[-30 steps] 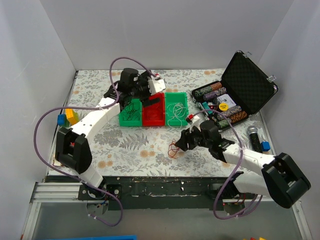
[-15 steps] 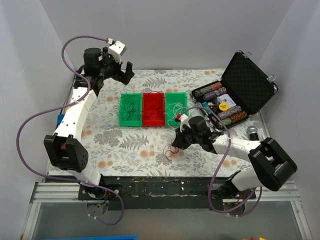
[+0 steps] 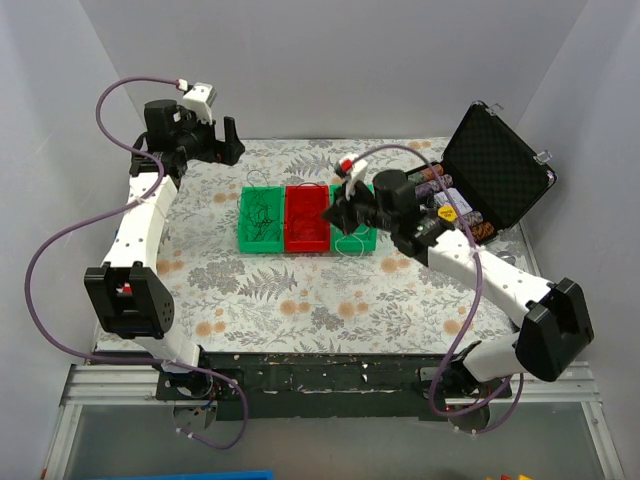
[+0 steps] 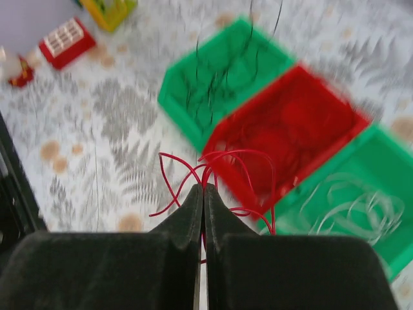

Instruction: Untangle the cables

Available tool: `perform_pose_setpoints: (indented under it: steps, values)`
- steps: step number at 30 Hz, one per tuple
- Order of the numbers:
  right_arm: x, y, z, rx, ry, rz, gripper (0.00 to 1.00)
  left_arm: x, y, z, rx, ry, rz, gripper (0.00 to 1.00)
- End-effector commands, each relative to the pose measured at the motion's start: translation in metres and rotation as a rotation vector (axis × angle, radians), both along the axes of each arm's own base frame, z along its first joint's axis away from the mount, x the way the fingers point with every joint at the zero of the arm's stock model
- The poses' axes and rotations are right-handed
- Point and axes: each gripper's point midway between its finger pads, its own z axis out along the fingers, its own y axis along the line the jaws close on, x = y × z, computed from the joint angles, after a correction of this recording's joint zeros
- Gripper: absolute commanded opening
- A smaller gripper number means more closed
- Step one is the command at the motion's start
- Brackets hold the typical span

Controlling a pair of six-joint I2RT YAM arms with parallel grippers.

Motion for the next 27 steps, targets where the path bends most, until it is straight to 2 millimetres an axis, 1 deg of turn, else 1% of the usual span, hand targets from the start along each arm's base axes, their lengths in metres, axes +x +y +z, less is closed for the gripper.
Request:
perform_pose_setpoints:
  steps: [1,2,5,6,7,9,11,16,17,18,19,21,23,24,25,26,27]
  values:
    - [0.049,0.030,0.058,0.022,-0.167,-0.020,0.01,0.001,0.015,-0.019,-0.053,0.084,0.065,0.93]
    - [0.059,0.038,0.061,0.022,-0.176,-0.018,0.01,0.000,0.015,-0.021,-0.056,0.089,0.068,0.93]
    - [0.089,0.060,0.045,-0.019,-0.179,-0.020,0.01,-0.001,0.016,-0.029,-0.066,0.115,0.082,0.94]
    - [0.098,0.066,0.037,-0.037,-0.175,-0.026,0.01,-0.002,0.016,-0.031,-0.068,0.123,0.087,0.95]
    - [0.107,0.071,0.030,-0.048,-0.174,-0.032,0.01,-0.003,0.017,-0.032,-0.069,0.126,0.096,0.98]
    - [0.126,0.076,0.009,-0.082,-0.158,-0.058,0.01,-0.004,0.020,-0.033,-0.062,0.133,0.110,0.98]
    - [0.141,0.078,-0.008,-0.100,-0.130,-0.091,0.01,-0.005,0.022,-0.035,-0.053,0.137,0.122,0.98]
    - [0.164,0.071,-0.045,-0.160,-0.093,-0.179,0.01,-0.007,0.023,-0.033,-0.051,0.137,0.129,0.98]
    - [0.164,0.068,-0.055,-0.192,-0.068,-0.193,0.01,-0.007,0.024,-0.032,-0.054,0.141,0.136,0.98]
    - [0.170,0.061,-0.063,-0.224,-0.068,-0.237,0.01,-0.006,0.024,-0.032,-0.056,0.146,0.139,0.98]
    - [0.170,0.060,-0.071,-0.217,-0.036,-0.259,0.01,-0.005,0.024,-0.032,-0.058,0.154,0.142,0.98]
    - [0.170,0.062,-0.076,-0.212,-0.011,-0.267,0.01,-0.003,0.025,-0.033,-0.060,0.158,0.152,0.98]
    - [0.170,0.062,-0.076,-0.213,0.006,-0.283,0.02,-0.002,0.027,-0.033,-0.060,0.159,0.163,0.98]
    - [0.170,0.061,-0.074,-0.215,0.010,-0.289,0.16,-0.002,0.027,-0.032,-0.062,0.159,0.171,0.98]
    - [0.170,0.058,-0.069,-0.212,0.005,-0.303,0.23,-0.001,0.028,-0.034,-0.060,0.162,0.176,0.98]
    - [0.169,0.057,-0.059,-0.197,-0.010,-0.306,0.32,-0.001,0.028,-0.033,-0.060,0.160,0.177,0.98]
    - [0.168,0.055,-0.050,-0.183,-0.024,-0.312,0.45,-0.001,0.030,-0.033,-0.055,0.158,0.183,0.98]
